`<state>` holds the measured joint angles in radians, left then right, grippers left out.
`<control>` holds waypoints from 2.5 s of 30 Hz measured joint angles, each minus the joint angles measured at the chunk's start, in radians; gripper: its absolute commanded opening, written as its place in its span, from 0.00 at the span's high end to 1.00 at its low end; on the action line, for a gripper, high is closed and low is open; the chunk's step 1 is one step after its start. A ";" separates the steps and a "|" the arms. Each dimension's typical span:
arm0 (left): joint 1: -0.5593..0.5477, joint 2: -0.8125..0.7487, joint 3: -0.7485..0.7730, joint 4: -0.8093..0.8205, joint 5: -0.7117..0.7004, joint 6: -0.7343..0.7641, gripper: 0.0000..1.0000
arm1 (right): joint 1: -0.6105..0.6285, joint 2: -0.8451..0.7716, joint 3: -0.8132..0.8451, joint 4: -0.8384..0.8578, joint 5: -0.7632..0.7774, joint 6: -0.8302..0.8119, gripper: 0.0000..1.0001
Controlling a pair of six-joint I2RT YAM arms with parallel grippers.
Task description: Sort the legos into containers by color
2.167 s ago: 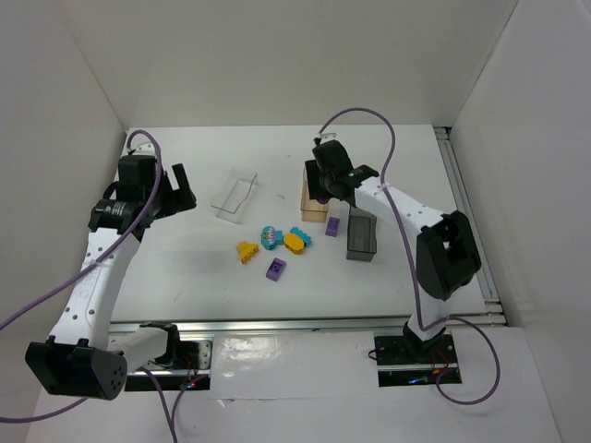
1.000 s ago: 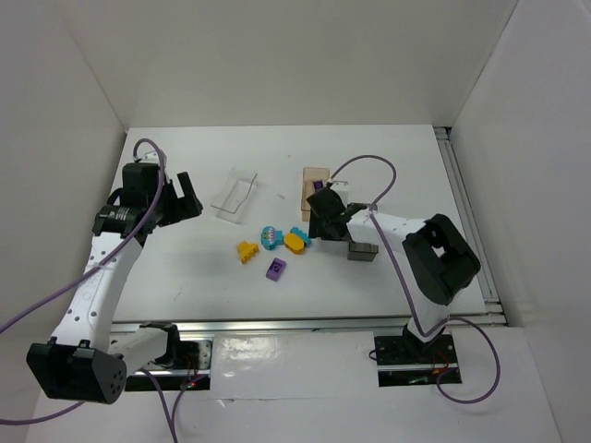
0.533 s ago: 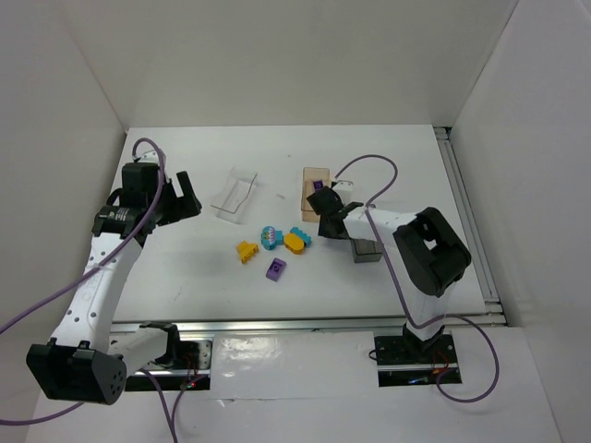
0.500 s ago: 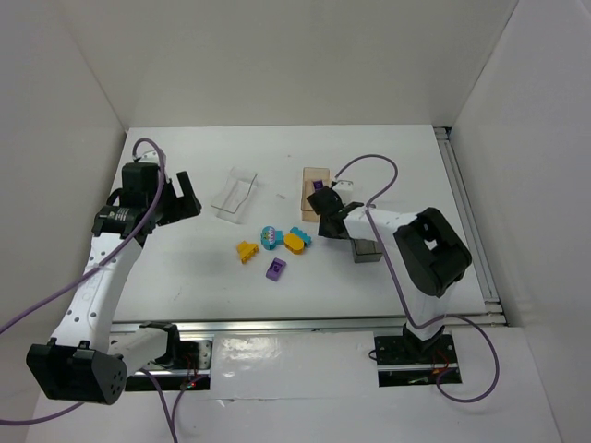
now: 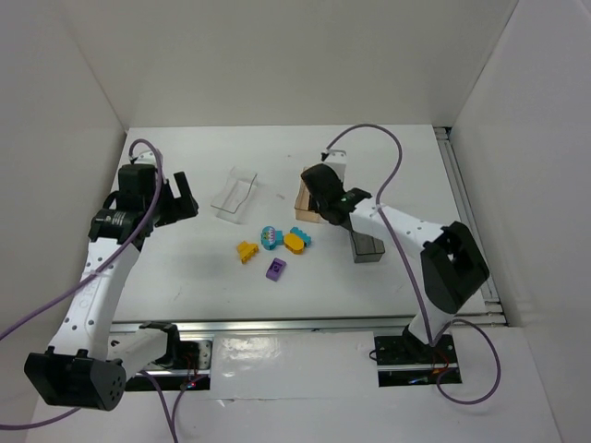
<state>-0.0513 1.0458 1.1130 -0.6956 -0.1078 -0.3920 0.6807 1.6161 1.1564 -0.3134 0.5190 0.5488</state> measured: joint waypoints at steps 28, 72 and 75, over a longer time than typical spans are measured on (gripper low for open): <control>0.000 0.029 0.031 -0.033 -0.024 -0.013 0.00 | 0.365 -0.017 -0.125 0.005 -0.155 0.142 0.09; 0.000 0.049 0.037 -0.050 0.016 -0.008 0.00 | 0.034 0.090 0.085 -0.023 0.026 0.020 0.68; 0.000 0.059 0.037 -0.053 0.028 -0.009 0.00 | -0.012 0.178 0.168 -0.007 0.009 -0.019 0.66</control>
<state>-0.0513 1.1046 1.1503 -0.7490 -0.0795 -0.4007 0.6685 1.7939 1.3247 -0.3206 0.5278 0.5297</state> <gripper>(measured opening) 0.999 0.447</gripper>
